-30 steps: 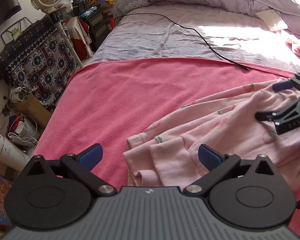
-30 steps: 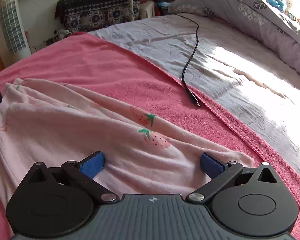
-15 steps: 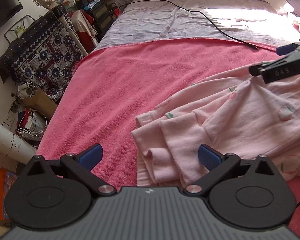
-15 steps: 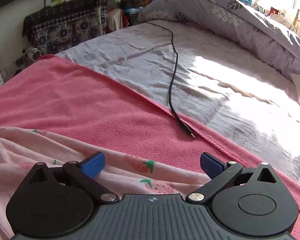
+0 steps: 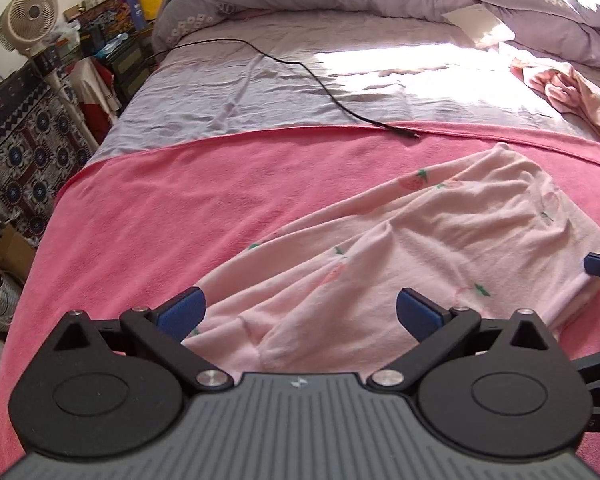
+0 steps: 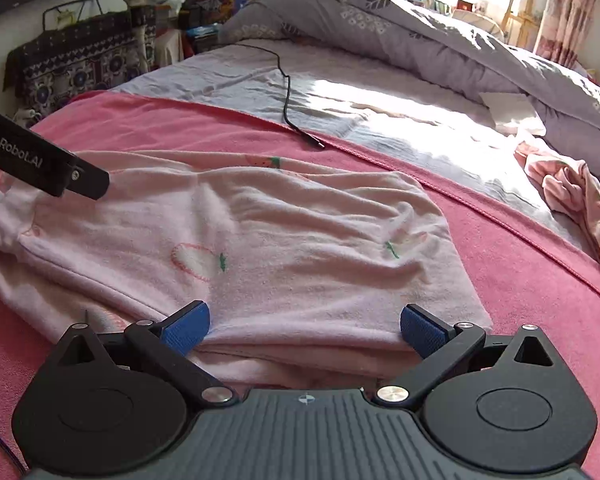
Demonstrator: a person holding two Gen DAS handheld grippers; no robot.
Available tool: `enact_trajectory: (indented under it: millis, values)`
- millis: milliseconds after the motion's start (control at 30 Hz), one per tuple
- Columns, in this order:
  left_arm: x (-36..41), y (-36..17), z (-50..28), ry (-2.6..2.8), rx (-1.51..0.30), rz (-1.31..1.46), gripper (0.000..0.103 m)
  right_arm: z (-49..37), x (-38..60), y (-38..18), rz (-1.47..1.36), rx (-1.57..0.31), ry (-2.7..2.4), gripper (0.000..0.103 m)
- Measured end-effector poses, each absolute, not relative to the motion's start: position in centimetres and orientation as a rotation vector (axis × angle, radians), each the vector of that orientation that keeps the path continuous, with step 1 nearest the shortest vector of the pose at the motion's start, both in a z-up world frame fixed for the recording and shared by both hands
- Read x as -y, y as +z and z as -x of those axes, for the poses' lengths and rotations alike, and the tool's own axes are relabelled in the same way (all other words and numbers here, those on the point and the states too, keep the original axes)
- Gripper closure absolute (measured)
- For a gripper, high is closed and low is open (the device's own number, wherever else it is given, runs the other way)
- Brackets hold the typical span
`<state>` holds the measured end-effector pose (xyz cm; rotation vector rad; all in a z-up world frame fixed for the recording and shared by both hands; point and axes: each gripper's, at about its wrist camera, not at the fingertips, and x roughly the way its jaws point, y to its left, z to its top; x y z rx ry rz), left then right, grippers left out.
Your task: Fold clothes
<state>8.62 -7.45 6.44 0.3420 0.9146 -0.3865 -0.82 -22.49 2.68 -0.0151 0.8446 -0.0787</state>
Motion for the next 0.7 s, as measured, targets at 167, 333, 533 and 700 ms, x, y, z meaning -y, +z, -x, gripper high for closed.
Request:
enact_trajectory:
  millis: [167, 333, 533, 700]
  values:
    - [10.9, 4.9, -7.8, -0.508, -0.924, -0.410, 0.000, 1.7, 23.0, 1.9, -0.097, -0.891, -0.101, 0.000]
    - [13.2, 2.9, -7.5, -0.464, -0.825, -0.598, 0.000, 4.4, 22.7, 0.7, -0.097, -0.810, -0.097, 0.000]
    - [13.9, 2.9, -8.8, -0.429, -0.781, -0.625, 0.000, 4.2, 23.5, 1.3, -0.137, -0.816, -0.073, 0.000]
    - [12.8, 3.5, -9.6, -0.469, -0.837, -0.543, 0.000, 3.6, 24.8, 3.6, -0.216, -0.733, -0.115, 0.000]
